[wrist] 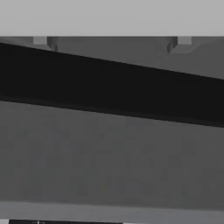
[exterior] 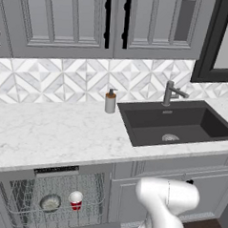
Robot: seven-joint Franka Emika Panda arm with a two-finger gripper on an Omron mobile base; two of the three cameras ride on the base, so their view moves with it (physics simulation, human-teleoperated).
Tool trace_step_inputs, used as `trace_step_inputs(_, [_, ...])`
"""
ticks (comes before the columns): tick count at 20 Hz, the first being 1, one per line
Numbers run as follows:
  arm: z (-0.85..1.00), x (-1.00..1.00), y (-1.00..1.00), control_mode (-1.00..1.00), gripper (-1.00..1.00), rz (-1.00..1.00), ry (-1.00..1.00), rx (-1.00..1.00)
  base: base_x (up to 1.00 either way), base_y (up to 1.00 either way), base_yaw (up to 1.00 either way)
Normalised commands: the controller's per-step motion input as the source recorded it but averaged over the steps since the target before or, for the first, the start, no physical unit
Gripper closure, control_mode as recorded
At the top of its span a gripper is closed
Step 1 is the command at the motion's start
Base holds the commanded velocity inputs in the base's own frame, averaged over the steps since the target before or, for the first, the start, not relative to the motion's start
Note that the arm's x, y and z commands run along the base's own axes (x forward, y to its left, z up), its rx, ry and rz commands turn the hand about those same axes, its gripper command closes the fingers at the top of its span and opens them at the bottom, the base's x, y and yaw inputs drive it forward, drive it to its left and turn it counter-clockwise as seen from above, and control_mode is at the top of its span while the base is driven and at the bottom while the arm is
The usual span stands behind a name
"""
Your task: Pick up the cup and bowl from the counter, place them in the dishwasher, and close the dishwasher door.
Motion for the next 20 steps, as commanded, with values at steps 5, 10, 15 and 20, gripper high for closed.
trace_step_inputs(5, [0.0, 0.98, -0.41, -1.0, -1.0, 0.0, -0.19, 0.0, 0.0, 0.0, 0.0])
trace_step_inputs(10, [0.0, 1.0, -0.41, -1.0, -1.0, -0.01, -0.16, 0.02, 0.0, 0.0, 0.0])
trace_step_inputs(15, [0.0, 1.0, -0.38, -1.0, -1.0, -0.03, -0.15, 0.04, 0.0, 0.0, 0.0])
trace_step_inputs(20, [0.0, 1.0, -0.36, -1.0, -1.0, -0.02, -0.12, 0.03, 0.0, 0.0, 0.0])
